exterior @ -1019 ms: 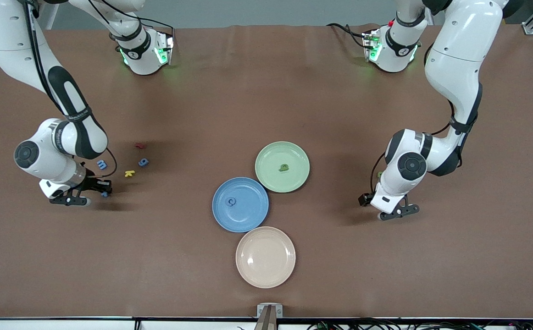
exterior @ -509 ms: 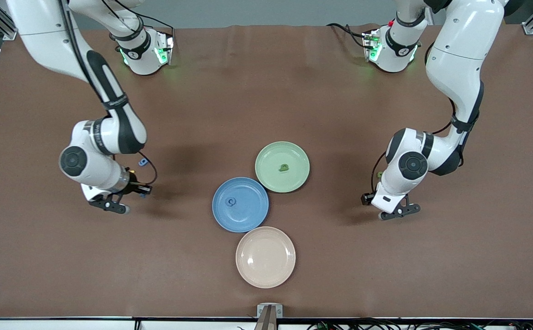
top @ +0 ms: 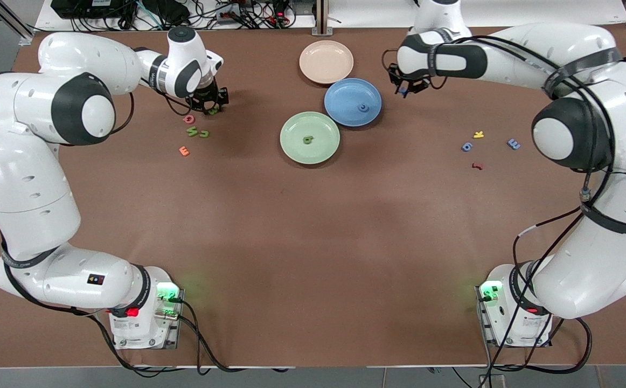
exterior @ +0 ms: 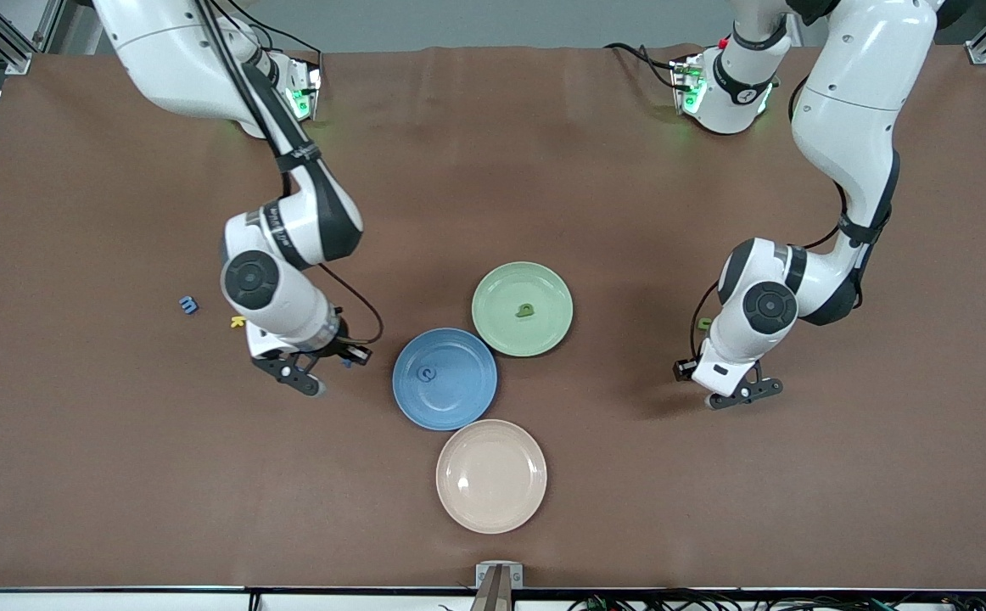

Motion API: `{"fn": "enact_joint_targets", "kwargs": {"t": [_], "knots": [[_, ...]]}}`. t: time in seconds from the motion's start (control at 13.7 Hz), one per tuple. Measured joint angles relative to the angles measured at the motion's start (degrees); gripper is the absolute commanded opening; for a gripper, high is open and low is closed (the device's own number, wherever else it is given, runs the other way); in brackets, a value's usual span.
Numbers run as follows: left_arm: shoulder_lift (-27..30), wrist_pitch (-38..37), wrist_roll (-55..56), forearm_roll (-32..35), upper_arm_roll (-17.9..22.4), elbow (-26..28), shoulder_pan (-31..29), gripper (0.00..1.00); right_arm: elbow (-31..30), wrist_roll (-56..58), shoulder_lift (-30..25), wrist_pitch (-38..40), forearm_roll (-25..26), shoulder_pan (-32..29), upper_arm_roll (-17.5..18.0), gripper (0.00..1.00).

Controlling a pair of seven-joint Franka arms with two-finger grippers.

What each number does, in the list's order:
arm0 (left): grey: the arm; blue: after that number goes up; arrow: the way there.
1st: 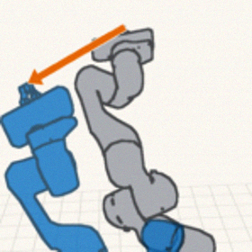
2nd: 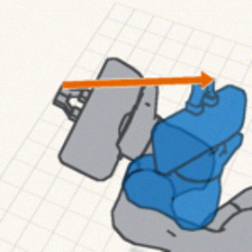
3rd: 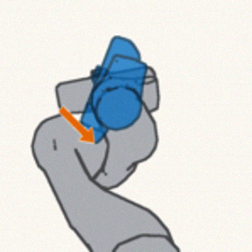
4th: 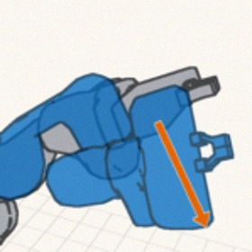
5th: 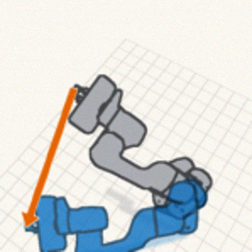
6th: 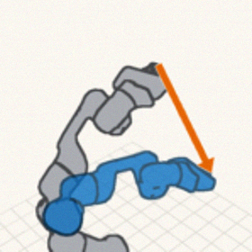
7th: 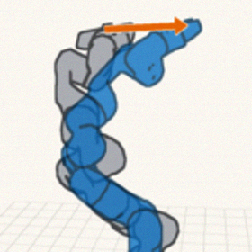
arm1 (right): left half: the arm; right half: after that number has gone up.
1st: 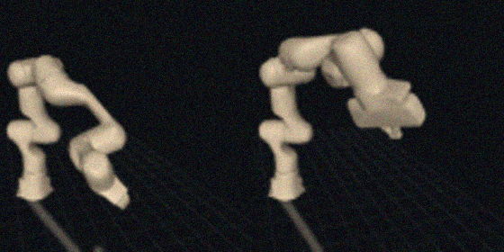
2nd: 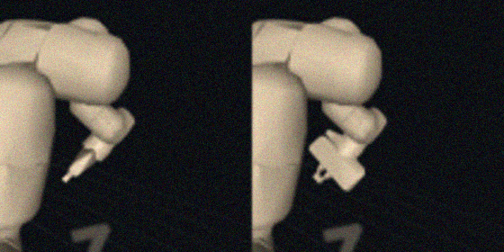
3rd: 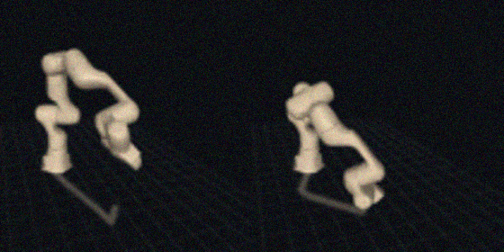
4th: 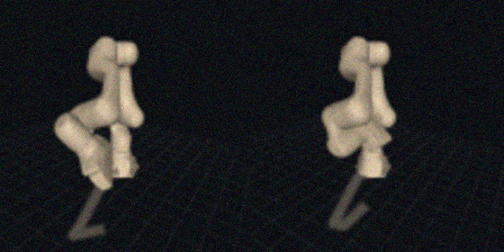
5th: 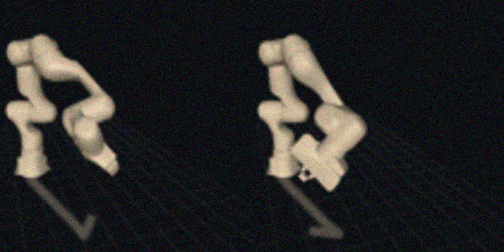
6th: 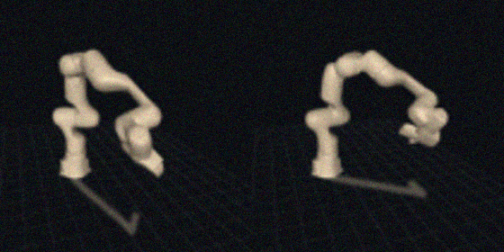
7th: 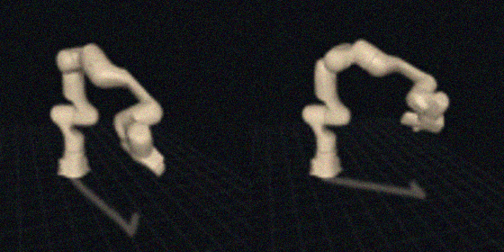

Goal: Sort letters by color into matching plates
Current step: 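Carry the blue X to the blue plate while the left gripper lifts the B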

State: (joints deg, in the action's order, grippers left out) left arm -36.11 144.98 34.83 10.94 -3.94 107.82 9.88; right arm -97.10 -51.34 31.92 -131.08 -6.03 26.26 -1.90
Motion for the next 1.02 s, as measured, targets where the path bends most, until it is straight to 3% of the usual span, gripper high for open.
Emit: {"fn": "enact_joint_targets", "kwargs": {"t": [0.29, 0.44, 0.58, 1.02], "knots": [[0.00, 0.32, 0.00, 0.00, 0.01, 0.00, -0.13, 0.51, 8.71, -8.11, 5.75, 3.27, 0.00, 3.32, -0.06, 0.00], [0.00, 0.33, 0.00, 0.00, 0.00, 0.00, -0.14, 0.62, 11.48, -10.63, 7.49, 4.27, 0.00, 4.15, -0.08, 0.00], [-0.01, 0.33, 0.00, 0.00, 0.01, 0.03, -0.19, 0.64, 13.33, -12.51, 8.62, 4.58, 0.00, 4.75, -0.08, 0.00], [-0.03, 0.51, 0.00, 0.00, -0.22, 0.12, -0.28, 0.52, 18.15, -17.47, 12.86, 4.65, 0.00, 6.99, -0.09, 0.00]]}}
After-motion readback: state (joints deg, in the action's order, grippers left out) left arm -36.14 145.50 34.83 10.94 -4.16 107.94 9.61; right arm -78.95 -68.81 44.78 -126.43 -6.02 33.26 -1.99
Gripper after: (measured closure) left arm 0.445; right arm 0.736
